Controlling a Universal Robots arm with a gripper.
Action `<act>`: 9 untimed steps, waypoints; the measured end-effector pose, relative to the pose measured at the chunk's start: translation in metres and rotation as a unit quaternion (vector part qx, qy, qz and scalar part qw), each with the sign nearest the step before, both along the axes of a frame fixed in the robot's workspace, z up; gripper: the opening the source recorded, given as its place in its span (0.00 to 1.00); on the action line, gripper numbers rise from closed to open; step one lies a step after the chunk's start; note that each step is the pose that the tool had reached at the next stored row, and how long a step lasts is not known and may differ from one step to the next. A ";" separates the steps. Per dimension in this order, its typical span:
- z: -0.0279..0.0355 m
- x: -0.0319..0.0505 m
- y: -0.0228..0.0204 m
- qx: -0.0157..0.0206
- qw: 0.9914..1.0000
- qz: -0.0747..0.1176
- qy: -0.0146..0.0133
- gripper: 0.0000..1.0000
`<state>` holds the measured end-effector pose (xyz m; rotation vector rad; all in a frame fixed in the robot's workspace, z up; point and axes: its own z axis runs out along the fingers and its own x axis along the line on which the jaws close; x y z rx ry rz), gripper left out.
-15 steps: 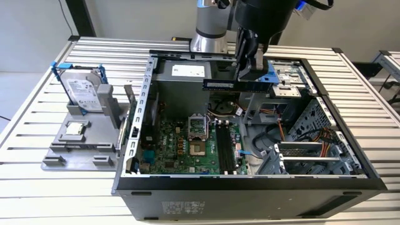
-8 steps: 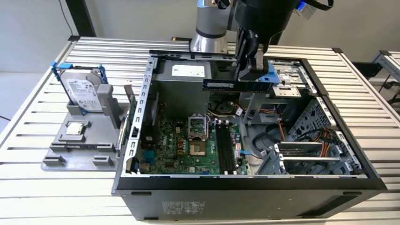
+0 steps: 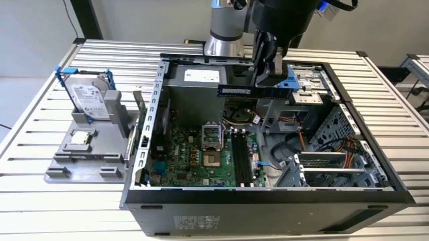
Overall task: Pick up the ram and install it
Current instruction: 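Insert the ram into the slot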
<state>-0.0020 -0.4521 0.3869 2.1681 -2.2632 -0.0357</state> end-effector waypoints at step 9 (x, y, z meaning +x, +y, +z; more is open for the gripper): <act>-0.0001 0.0000 0.0001 0.000 0.998 -0.058 0.000 0.00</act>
